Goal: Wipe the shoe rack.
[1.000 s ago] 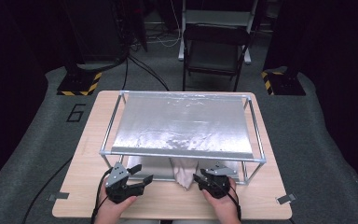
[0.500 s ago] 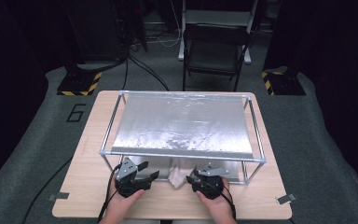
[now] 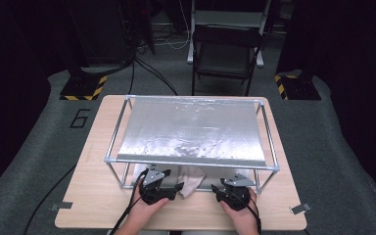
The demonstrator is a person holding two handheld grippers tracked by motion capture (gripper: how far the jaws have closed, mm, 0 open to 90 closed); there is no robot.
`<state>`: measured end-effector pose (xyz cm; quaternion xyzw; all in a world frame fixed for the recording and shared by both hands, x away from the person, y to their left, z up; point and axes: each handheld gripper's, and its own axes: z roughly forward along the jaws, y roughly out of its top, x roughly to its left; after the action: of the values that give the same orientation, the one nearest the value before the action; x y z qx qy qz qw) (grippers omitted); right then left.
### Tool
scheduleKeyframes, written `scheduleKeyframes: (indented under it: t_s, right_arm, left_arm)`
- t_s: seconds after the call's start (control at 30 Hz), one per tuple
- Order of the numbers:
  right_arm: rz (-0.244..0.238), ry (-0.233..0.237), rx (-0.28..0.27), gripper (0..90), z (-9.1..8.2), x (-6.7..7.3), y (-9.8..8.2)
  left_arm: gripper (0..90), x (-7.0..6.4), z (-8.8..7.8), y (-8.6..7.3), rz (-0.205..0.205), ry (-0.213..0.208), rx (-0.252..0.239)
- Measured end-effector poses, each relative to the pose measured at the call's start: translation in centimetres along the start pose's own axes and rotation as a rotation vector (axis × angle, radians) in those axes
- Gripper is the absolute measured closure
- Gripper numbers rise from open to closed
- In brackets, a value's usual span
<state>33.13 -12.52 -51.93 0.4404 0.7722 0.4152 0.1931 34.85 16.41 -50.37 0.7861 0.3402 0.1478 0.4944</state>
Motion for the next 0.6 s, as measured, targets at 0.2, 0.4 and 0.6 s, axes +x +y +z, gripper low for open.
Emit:
scheduleKeyframes:
  t_s: [0.2,0.4,0.6]
  right_arm:
    - [0.058,-0.038,-0.016,49.5,0.4,-0.9,-0.5]
    - [0.071,-0.059,0.021,45.6,0.6,-1.2,-0.5]
    - [0.101,-0.074,0.029,45.4,0.8,-1.0,-0.4]
  left_arm:
    - [32.0,-0.5,1.9,-0.5,-0.002,-0.012,0.078]
    - [43.3,-0.8,2.8,-1.2,-0.068,0.005,0.122]
    - [57.9,-0.7,2.7,-1.1,-0.063,-0.001,0.124]
